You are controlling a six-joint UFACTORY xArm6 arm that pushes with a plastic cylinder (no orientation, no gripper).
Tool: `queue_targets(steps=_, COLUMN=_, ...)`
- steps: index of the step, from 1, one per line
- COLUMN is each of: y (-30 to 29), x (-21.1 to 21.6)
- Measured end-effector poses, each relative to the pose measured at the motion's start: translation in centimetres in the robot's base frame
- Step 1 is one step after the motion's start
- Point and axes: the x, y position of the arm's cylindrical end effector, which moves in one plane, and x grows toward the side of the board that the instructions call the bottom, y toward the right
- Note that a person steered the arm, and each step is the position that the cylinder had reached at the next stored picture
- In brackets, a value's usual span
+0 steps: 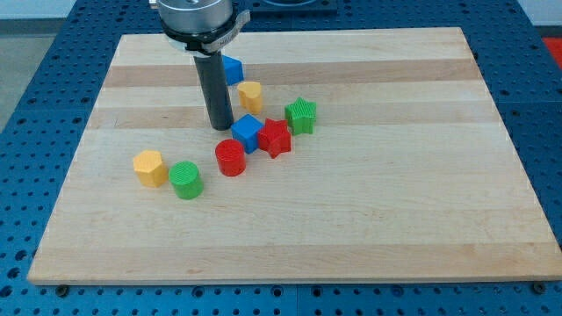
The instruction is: Separate the green circle towards the bottom
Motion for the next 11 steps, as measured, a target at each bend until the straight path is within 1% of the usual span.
queue_targets(steps=2, y=-0.4, x=0.3)
queue_targets(steps=3, y=-3.8, x=3.0)
queue_targets(steps=5, y=-3.9, x=3.3)
queue_targets(steps=6, y=-3.2, x=5.5)
queue_targets(steps=7, y=-3.2, x=5.9)
queue_targets(steps=8, y=-3.2, x=8.5)
queue_targets(steps=9, y=-3.2, x=9.2)
queue_targets(steps=10, y=-1.3, x=9.3)
queue_targets(steps=11, y=2.1, x=9.3)
